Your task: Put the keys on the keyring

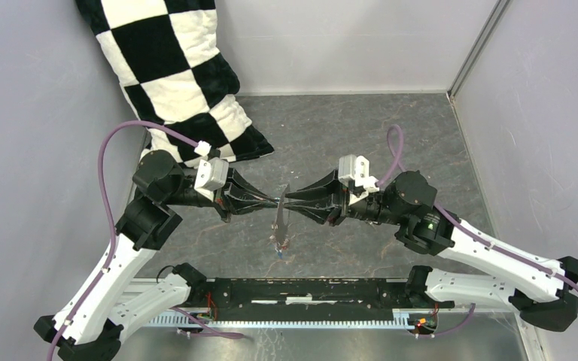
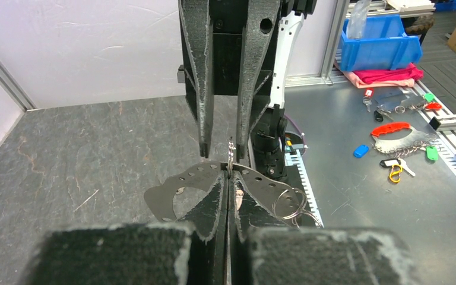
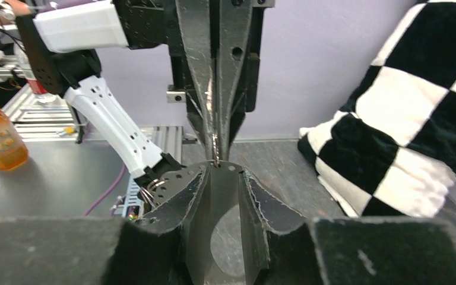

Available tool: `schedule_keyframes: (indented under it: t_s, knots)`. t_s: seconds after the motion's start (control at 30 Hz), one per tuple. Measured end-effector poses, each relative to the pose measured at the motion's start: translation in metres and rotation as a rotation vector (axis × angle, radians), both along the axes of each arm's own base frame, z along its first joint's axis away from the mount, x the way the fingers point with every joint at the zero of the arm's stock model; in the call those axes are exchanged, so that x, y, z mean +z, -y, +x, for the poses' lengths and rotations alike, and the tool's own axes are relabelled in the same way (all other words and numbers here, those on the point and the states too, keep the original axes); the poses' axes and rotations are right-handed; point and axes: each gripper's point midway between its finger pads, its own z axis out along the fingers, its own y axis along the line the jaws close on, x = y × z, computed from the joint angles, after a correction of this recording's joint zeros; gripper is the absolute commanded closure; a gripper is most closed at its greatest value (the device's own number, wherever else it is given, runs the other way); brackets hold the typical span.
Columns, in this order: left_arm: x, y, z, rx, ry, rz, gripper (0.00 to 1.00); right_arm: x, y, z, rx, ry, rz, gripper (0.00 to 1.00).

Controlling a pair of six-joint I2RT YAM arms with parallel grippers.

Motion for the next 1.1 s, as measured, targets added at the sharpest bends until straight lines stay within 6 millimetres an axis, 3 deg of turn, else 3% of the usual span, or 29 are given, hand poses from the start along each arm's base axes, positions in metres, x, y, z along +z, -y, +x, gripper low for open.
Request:
schedule_keyframes:
  t_s: [0.4,0.77,0.93,1.0,1.1]
  knots:
    - [0.001,0.0,0.004,0.025,0.014,-0.013,0.98,-0.001,-0.011,-0.008,0.073,-0.05,0.069,0.81]
    - [-0.003,-0.003,0.002,0.029,0.041,-0.01,0.98,-0.003,-0.015,-0.004,0.065,-0.115,0.108,0.99]
    - [-0.007,-0.005,0.002,0.033,0.081,-0.001,0.98,-0.006,-0.019,-0.003,0.068,-0.143,0.105,0.99]
    - [-0.01,-0.005,0.003,0.034,0.092,0.009,0.96,-0.009,-0.02,-0.002,0.064,-0.15,0.094,0.99]
    - [-0.02,-0.006,0.005,0.038,0.097,0.038,0.84,-0.017,-0.021,0.001,0.048,-0.166,0.053,0.99]
